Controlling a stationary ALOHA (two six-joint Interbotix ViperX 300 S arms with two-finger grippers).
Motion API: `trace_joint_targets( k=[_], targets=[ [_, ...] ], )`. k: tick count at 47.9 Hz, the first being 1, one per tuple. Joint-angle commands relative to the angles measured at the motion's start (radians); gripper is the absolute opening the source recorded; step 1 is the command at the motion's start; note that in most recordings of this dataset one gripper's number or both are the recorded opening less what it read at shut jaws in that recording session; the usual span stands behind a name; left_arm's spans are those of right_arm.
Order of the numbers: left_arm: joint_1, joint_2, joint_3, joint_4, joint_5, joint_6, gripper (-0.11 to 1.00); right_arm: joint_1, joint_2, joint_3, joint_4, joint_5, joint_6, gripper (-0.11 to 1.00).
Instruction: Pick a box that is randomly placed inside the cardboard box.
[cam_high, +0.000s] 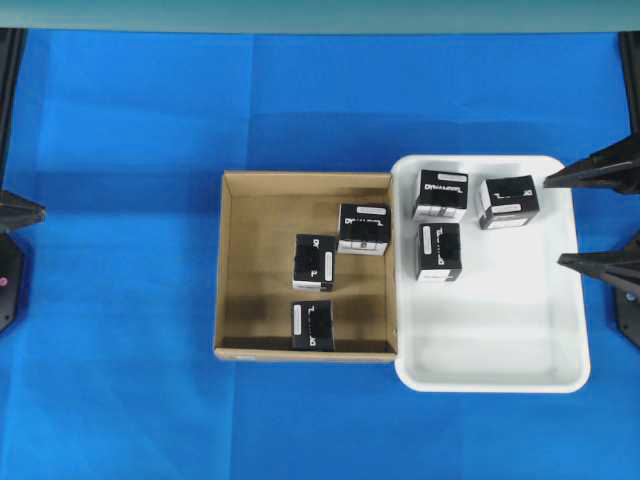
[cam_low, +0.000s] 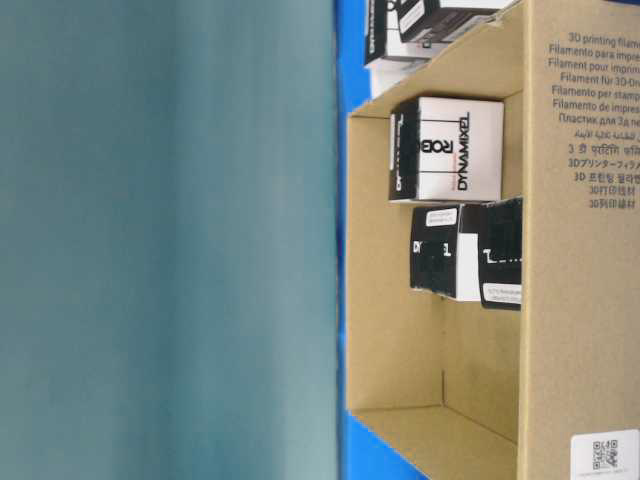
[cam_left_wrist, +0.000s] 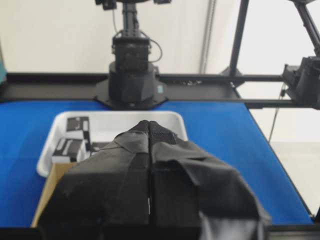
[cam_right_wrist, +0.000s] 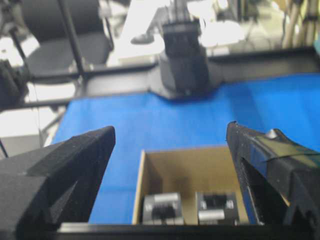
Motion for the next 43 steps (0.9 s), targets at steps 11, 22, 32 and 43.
trace_joint_targets(
  k=[11, 22, 32, 43],
  targets=[
    [-0.003, 0.005, -0.028, 0.003, -0.009, 0.002, -0.07, 0.008, 0.008, 0.017, 0.002, -0.052, 0.006, 0.95],
    [-0.005, 0.005, -0.028, 0.003, 0.000, -0.003, -0.07, 0.009, 0.006, 0.026, -0.002, -0.044, -0.005, 0.95],
    [-0.003, 0.003, -0.028, 0.002, 0.031, -0.008, -0.07, 0.032, 0.003, 0.026, -0.011, -0.023, -0.018, 0.95],
    [-0.005, 0.005, -0.026, 0.002, 0.049, -0.006, -0.07, 0.034, -0.018, 0.023, -0.011, -0.017, -0.021, 0.95]
  ],
)
